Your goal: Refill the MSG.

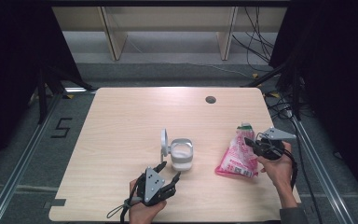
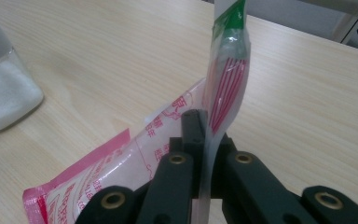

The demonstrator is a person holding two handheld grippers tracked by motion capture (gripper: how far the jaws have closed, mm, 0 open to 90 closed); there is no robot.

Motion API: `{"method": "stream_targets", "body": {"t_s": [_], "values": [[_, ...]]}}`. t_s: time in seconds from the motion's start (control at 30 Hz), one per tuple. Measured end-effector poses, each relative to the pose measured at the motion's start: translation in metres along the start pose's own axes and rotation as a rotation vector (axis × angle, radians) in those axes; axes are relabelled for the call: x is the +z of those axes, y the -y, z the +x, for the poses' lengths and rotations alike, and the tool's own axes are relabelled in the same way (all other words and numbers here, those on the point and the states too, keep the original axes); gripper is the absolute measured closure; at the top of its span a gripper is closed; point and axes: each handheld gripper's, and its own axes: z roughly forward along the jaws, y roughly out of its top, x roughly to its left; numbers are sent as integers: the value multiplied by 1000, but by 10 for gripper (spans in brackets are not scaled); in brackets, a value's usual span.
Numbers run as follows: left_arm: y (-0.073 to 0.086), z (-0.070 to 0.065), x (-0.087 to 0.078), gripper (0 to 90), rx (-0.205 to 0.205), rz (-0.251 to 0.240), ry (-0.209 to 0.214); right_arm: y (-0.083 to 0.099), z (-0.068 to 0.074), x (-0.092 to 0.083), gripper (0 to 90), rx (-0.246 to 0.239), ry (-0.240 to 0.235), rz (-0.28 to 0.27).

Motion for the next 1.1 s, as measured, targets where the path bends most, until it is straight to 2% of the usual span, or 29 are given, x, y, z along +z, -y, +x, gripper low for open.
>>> {"method": "stream_targets", "body": {"t_s": [0.07,0.1,0.13,0.2,0.27,0.3,0.33,0.37,0.4,0.43,0.47,0.57,0.6,0.63,0.7,0.73,0.77,0.83,0.9,0.97,1.03,1.07,1.1], "values": [[0,1,0,412,6,1,0,1,-1,1,900,-2,-1,-7],[0,2,0,411,22,1,4,1,0,1,900,1,4,-2],[0,2,0,411,23,2,4,2,0,2,900,9,5,-3],[0,2,0,411,22,3,3,2,-2,2,900,-14,19,-10],[-1,3,-1,411,27,13,6,3,-2,3,900,-3,22,-9],[0,3,0,411,24,-2,4,3,-2,3,900,10,17,-10],[0,3,1,411,21,-5,6,4,-3,3,900,0,30,-20],[0,1,0,410,-2,-4,1,4,-3,3,899,3,20,-17],[0,2,0,410,8,-5,1,4,-3,4,897,12,12,-15],[0,2,-1,410,-3,8,-4,5,-4,4,897,-6,27,-23],[0,2,-1,410,5,8,-4,5,-4,4,893,-7,25,-20],[-1,4,-1,409,21,7,-3,6,-6,4,858,2,29,0],[-1,4,-1,408,20,5,-4,6,-5,4,851,21,37,-2],[-1,4,-1,408,3,8,-7,7,-5,5,847,15,42,-4],[-1,4,-1,408,2,7,-7,7,-6,4,840,21,44,4],[-1,5,-1,407,3,6,-6,8,-8,5,830,8,54,-3],[-1,5,-2,406,3,8,-8,8,-7,5,819,32,51,6],[-2,6,-2,406,15,6,-7,8,-7,5,796,42,56,10],[-1,5,-2,405,-20,8,-15,9,-8,4,752,52,79,2],[-1,6,-1,405,-10,0,-12,9,-9,2,729,73,84,9],[-1,6,-1,405,-15,-6,-13,9,-11,1,728,63,91,1],[-1,6,-1,405,-15,-5,-12,9,-11,0,717,67,80,-6],[-1,6,-1,405,-14,-4,-13,9,-9,-2,689,100,100,-6]]}}
